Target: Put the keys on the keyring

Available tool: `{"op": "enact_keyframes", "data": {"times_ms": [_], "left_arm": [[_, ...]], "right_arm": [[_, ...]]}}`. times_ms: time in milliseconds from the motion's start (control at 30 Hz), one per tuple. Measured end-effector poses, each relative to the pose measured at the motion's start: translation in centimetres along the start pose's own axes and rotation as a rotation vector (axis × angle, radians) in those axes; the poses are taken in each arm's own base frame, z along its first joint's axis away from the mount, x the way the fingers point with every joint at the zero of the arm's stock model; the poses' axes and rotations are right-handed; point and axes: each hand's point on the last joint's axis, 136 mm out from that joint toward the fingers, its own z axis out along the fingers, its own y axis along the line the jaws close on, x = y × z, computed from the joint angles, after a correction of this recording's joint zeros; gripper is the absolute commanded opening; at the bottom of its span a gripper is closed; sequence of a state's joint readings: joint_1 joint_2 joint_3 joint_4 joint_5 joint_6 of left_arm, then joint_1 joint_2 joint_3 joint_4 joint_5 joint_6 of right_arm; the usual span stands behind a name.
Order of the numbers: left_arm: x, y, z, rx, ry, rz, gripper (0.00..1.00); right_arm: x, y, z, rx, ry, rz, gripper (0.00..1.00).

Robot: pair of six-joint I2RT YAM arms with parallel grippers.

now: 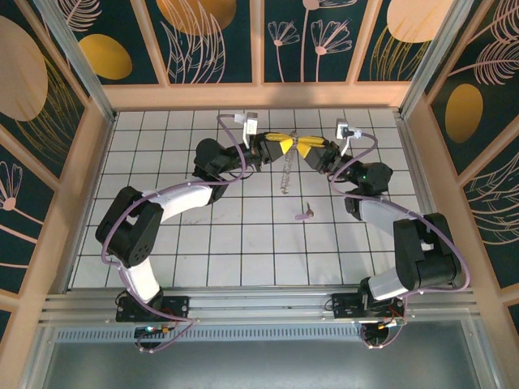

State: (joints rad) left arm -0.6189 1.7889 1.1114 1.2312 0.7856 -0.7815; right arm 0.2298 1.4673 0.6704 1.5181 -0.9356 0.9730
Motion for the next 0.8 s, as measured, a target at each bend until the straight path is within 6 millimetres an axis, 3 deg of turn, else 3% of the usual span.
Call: {"op": "enact_keyframes", "data": {"times_ms": [467,567,667,800], "left_arm": [[0.37,0.32,0.03,-0.001,0.007,-0.023,0.0],[0.37,0.33,0.05,0.0,0.006,-0.022,0.0],[0.34,0.39,0.07,0.0,0.004,-0.025,0.0],[0.2,0.24,0.13,0.009,0.002,-0.028,0.0]], "right_arm": [[-0.22,-0.15,0.62,-0.02,-0.003,0.007,0.23],[-0.06,-0.12,0.72,-0.024,-0.001,0.014,0.16],[-0.1,0.02,0.78,-0.03,-0.003,0.011,0.0],[-0.21,0.14,0.79,-0.034,-0.006,0.001,0.0]]}}
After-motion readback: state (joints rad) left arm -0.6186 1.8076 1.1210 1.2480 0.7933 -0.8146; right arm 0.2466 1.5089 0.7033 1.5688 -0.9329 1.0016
